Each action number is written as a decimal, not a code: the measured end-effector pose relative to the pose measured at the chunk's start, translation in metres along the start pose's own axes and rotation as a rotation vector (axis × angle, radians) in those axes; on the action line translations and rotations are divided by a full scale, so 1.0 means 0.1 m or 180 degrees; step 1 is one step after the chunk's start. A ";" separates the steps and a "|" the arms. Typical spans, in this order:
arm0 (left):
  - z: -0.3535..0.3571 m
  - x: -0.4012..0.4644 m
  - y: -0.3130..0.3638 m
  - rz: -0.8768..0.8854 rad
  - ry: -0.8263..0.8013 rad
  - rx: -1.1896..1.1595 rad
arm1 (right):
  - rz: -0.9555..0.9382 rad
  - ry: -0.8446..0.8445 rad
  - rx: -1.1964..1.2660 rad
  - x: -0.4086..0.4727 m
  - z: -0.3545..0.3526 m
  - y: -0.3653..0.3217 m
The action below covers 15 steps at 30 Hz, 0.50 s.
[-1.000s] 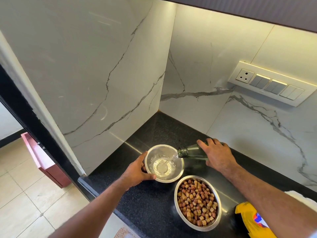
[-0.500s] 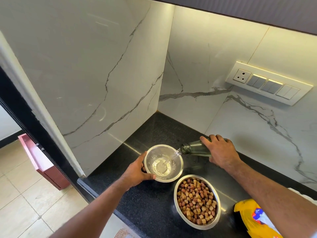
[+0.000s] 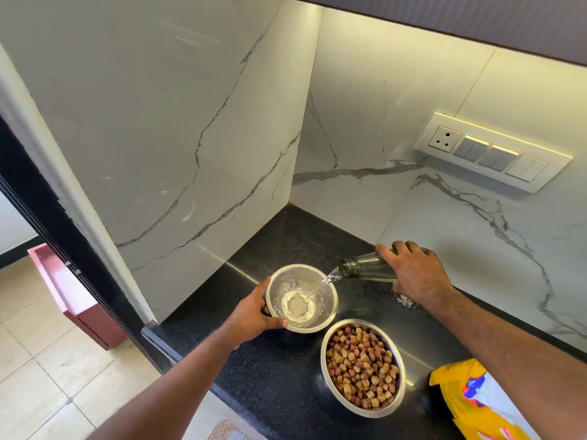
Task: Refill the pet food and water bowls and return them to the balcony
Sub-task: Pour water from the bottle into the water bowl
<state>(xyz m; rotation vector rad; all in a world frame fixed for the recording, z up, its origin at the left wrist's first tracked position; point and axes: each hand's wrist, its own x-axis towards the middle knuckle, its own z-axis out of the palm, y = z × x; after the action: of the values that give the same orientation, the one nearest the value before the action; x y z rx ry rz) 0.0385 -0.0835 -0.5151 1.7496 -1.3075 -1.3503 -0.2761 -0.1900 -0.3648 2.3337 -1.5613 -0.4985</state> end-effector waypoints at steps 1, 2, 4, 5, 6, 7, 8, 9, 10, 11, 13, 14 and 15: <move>0.00 0.00 0.00 0.0005 0.0000 -0.0004 | 0.0004 0.0000 0.0001 0.00 -0.01 0.00; 0.00 0.00 0.01 0.0012 -0.0003 -0.0008 | 0.0007 0.0007 -0.0001 -0.01 -0.03 0.01; 0.00 0.00 0.01 0.0037 -0.0026 -0.0011 | 0.0011 0.0030 -0.0015 -0.02 -0.04 0.01; 0.00 -0.01 0.01 0.0050 -0.0045 -0.0022 | 0.0012 0.0037 -0.0024 -0.02 -0.05 0.01; -0.01 -0.01 0.01 0.0066 -0.0060 -0.0040 | 0.0011 0.0040 -0.0036 -0.03 -0.06 0.02; -0.01 -0.01 0.00 0.0083 -0.0070 -0.0058 | 0.0010 0.0039 -0.0047 -0.03 -0.06 0.02; -0.01 -0.02 0.00 0.0097 -0.0073 -0.0077 | 0.0014 0.0038 -0.0055 -0.03 -0.07 0.02; -0.01 -0.02 0.00 0.0108 -0.0071 -0.0093 | 0.0021 0.0038 -0.0059 -0.03 -0.07 0.03; -0.01 -0.03 0.00 0.0113 -0.0069 -0.0107 | 0.0028 0.0042 -0.0065 -0.04 -0.08 0.04; -0.01 -0.03 0.00 0.0113 -0.0070 -0.0118 | 0.0032 0.0052 -0.0073 -0.04 -0.08 0.04; -0.01 -0.04 0.01 0.0103 -0.0075 -0.0133 | 0.0040 0.0070 -0.0096 -0.04 -0.10 0.05; -0.01 -0.04 0.01 0.0097 -0.0078 -0.0137 | 0.0048 0.0077 -0.0109 -0.05 -0.10 0.05; -0.01 -0.05 0.02 0.0089 -0.0081 -0.0139 | 0.0053 0.0084 -0.0120 -0.05 -0.11 0.06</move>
<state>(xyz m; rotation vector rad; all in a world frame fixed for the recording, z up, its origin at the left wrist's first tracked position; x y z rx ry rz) 0.0390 -0.0800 -0.5115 1.6842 -1.3018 -1.3796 -0.2776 -0.1870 -0.3518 2.2882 -1.5449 -0.4872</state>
